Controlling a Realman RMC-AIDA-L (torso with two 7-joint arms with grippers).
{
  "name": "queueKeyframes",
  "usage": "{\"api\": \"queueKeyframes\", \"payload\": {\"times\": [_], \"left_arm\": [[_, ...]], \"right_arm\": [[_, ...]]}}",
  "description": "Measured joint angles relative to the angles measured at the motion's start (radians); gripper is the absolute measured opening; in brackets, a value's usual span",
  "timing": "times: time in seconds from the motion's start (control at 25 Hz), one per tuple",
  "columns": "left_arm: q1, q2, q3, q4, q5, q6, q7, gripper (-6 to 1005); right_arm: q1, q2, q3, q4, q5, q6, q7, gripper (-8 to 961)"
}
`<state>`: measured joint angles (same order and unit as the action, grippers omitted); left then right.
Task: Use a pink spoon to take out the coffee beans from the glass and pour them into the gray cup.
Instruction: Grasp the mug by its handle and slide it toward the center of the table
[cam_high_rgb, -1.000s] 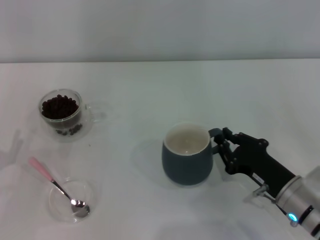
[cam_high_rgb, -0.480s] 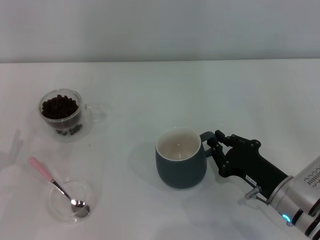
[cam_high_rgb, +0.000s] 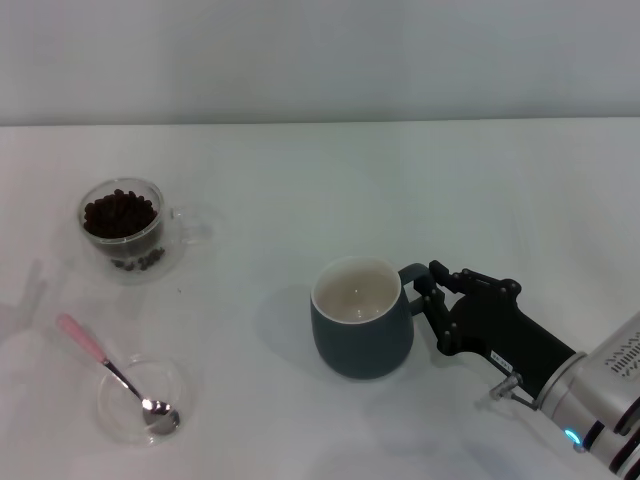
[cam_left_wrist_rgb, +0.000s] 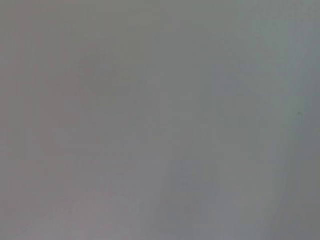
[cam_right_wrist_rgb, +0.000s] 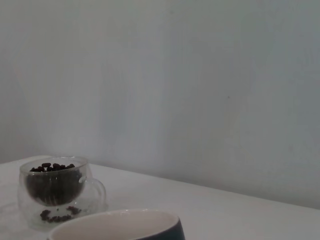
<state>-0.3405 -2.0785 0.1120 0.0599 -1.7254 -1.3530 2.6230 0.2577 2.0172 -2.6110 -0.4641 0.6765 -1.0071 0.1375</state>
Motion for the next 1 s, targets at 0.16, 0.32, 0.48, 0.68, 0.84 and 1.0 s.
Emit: {"api": "queueKeyframes", "payload": {"times": [0.16,0.32,0.48,0.68,0.84,1.0], "left_arm": [[0.0,0.0,0.0,0.0,-0.002,0.0,0.0,767],[0.0,0.0,-0.001,-0.001,-0.002,0.0,0.0,767],[0.003,0.0,-0.002,-0.009,-0.002,-0.006,0.0,768],[0.005,0.0,-0.003,-0.012,-0.003,-0.011,0.0,768],[0.006,0.0,-0.002,-0.012,-0.004,-0.017,0.0,769],[0.011,0.0,-0.004,-0.012,-0.006,-0.03,0.0,769]], "right_arm": [[0.0,0.0,-0.001,0.003,-0.015,0.005,0.0,177],[0.003,0.0,0.0,0.007,-0.045,0.027,-0.001,174],[0.005,0.0,0.001,0.01,-0.065,0.04,-0.001,170],[0.006,-0.001,0.006,0.02,-0.1,0.038,-0.003,165],[0.006,-0.002,0.006,0.025,-0.103,0.029,-0.003,202],[0.0,-0.003,0.007,0.032,-0.103,0.007,-0.004,290]]}}
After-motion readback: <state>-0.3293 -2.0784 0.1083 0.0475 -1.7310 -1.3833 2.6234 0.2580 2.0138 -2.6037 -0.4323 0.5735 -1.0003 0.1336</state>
